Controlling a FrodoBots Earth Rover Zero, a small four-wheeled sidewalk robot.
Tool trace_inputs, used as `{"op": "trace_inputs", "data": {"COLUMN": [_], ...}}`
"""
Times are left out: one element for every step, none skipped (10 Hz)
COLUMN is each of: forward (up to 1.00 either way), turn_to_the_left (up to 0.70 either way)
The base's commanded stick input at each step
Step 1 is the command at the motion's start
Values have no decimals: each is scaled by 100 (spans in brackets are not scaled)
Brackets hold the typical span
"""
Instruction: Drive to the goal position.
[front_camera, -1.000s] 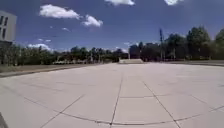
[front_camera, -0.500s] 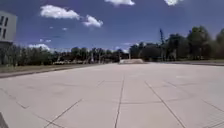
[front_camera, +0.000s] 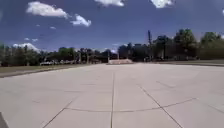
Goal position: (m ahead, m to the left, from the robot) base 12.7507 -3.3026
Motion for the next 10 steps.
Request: {"op": "trace_inputs", "data": {"forward": [50,50,50,50,50,50,50,50,50,50], "turn_to_the_left": [0,0,0,0,0,0,0,0,0,0]}}
